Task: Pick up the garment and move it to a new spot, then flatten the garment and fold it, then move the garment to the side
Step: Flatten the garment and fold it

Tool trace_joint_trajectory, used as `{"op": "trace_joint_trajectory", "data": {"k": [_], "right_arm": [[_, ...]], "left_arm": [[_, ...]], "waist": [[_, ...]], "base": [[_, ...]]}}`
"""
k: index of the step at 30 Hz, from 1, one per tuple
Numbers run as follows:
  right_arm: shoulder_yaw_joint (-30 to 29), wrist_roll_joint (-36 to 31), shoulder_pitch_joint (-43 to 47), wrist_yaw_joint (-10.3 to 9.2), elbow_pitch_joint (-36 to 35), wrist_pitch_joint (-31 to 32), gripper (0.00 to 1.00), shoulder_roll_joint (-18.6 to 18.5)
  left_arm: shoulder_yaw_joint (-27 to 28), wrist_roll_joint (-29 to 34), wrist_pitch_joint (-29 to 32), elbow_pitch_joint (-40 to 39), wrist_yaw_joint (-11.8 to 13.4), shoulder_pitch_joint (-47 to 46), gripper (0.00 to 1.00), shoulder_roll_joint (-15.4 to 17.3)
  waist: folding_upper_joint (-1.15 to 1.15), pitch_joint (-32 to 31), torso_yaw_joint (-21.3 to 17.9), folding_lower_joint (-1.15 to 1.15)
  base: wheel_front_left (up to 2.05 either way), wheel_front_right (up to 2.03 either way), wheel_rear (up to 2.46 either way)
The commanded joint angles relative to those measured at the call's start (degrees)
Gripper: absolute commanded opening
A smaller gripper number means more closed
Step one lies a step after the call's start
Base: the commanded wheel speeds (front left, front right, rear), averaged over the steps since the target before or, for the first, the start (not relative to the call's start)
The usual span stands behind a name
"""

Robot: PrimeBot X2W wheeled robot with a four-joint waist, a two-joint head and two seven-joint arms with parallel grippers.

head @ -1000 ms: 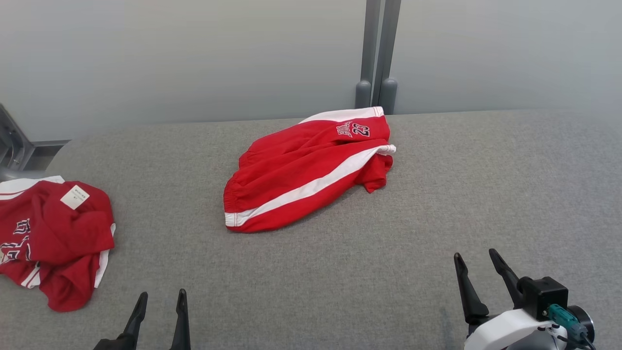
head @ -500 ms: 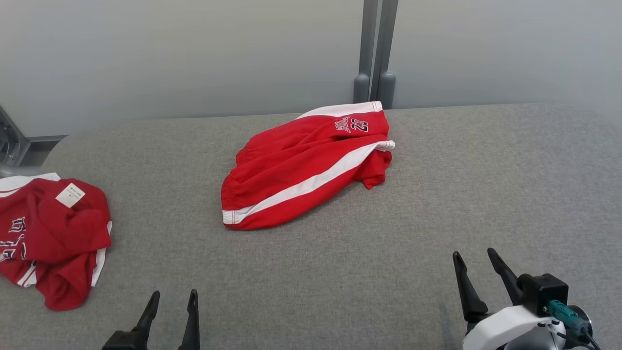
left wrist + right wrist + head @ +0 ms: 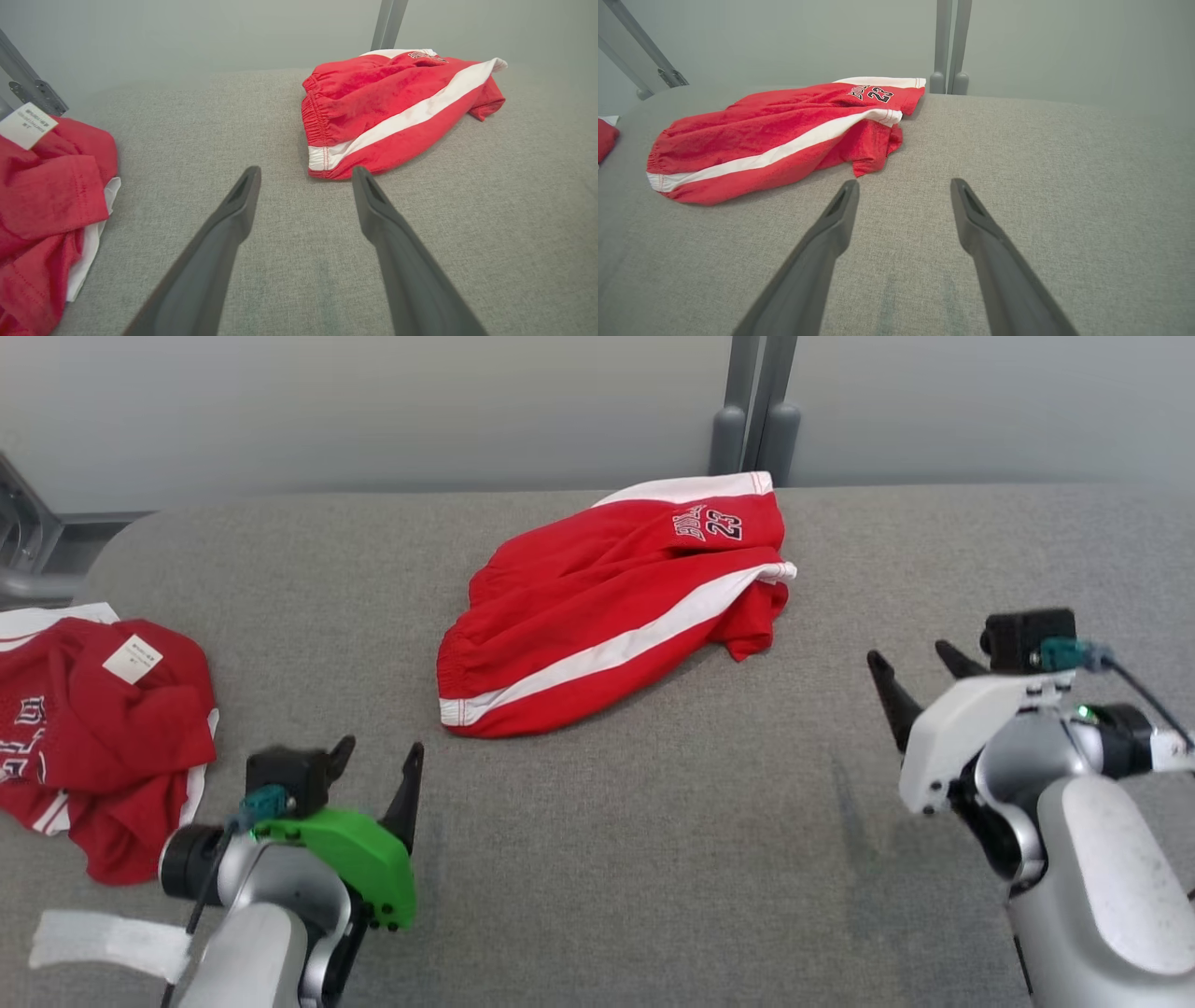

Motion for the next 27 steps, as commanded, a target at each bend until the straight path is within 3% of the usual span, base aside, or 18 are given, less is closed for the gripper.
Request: {"op": "trace_joint_trajectory", "data": {"k": [1,7,17,18,24,27], "right_arm": [[-0.21,-0.60,-4.12,0.01,0.74,3.38,1.00,-0.55],[-0.58,-1.07,-15.32,0.00,4.86,10.25,1.00,-0.84],[5.43,0.00,-26.49,0.00,12.55,11.14,1.00,-3.97],[5.93,0.12,-27.29,-0.01,13.11,10.97,1.00,-4.31],[7.72,1.02,-30.19,-0.01,15.49,9.79,1.00,-5.44],[8.47,1.43,-31.05,-0.01,16.58,9.02,1.00,-5.67]], "left_arm": [[-0.38,-0.82,2.31,1.24,-0.76,-3.76,1.00,0.29],[-2.48,-2.69,8.30,5.90,-2.92,-12.57,1.00,-0.17],[-4.39,-5.10,13.33,11.81,-3.98,-20.56,0.99,0.71],[-4.28,-5.74,13.48,12.08,-4.02,-20.95,0.89,0.61],[-4.70,-7.17,14.13,12.95,-4.18,-22.87,0.74,0.30],[-5.47,-7.90,15.06,13.43,-4.31,-23.46,0.52,0.28]], "waist": [[0.00,4.18,1.22,0.00],[0.00,9.24,1.54,0.00],[0.00,14.88,0.25,0.00],[0.00,15.29,0.16,0.00],[0.00,16.78,-0.15,0.00],[0.00,17.09,-0.19,0.00]], "base": [[0.00,0.00,0.00],[0.00,0.00,0.00],[0.00,0.00,0.00],[0.00,0.00,0.00],[0.00,0.00,0.00],[0.00,0.00,0.00]]}}
